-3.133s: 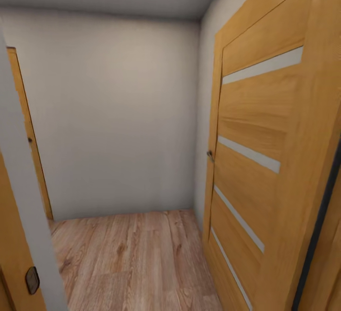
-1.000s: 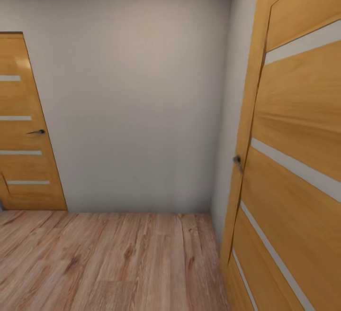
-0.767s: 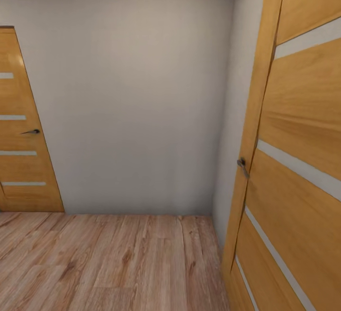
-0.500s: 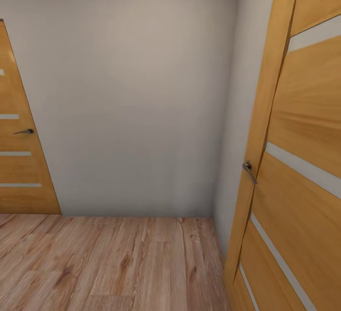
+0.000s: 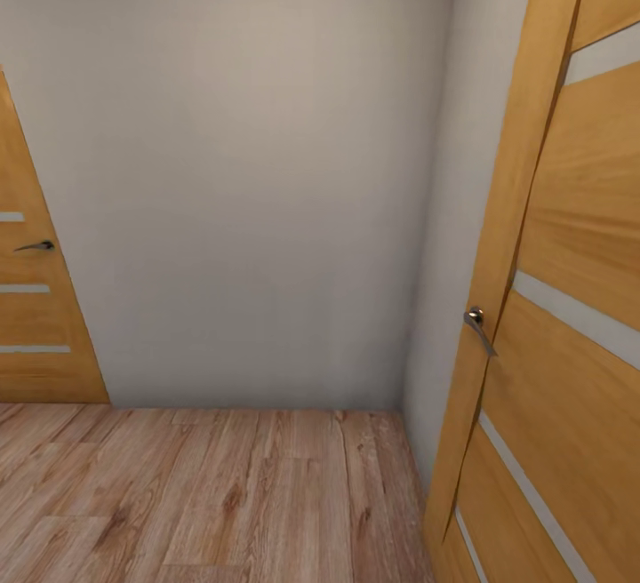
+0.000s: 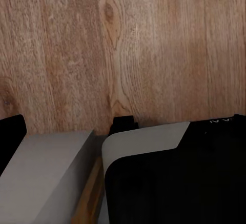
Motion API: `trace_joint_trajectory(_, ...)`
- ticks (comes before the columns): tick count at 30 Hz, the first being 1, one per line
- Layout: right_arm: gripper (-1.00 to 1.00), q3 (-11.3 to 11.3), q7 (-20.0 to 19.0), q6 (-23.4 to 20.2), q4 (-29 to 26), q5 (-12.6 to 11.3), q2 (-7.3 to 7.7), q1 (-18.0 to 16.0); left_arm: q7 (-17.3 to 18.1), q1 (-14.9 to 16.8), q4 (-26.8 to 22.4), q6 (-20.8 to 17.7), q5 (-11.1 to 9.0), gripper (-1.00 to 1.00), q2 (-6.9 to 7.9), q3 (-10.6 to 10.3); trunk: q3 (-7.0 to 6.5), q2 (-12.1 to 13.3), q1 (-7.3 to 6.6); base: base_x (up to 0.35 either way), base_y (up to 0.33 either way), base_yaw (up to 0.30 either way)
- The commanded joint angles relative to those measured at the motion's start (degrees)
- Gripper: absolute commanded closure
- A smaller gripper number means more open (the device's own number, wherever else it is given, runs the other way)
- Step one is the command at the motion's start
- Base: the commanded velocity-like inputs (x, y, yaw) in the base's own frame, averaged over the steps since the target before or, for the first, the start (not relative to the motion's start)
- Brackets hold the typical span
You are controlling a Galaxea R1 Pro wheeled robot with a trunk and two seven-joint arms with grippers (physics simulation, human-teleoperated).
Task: Move the two storage containers from the living room to the garage. In the garage, place one container on the floor and stack the other container on top of it (either order is fine).
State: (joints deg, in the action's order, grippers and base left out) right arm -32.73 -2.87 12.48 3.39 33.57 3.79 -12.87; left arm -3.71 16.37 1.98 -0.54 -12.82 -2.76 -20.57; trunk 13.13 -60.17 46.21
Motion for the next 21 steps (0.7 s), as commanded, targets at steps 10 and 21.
trace_joint_trajectory(10, -1.00, -0.32, -0.21, 0.36, -0.94, 0.01, -0.27, -2.67, -0.16, -0.44, 0.04, -0.07, -0.76, -1.00, 0.63, -0.35, 0.08, -0.05, 0.00, 0.000, 0.000, 0.000)
trace_joint_trajectory(21, -1.00, -0.32, -0.21, 0.35, -0.93, 0.08, -0.42, -2.77, -0.14, -0.47, 0.04, -0.07, -0.75, -1.00, 0.65, -0.29, 0.08, -0.05, 0.00, 0.099, -0.081, 0.000)
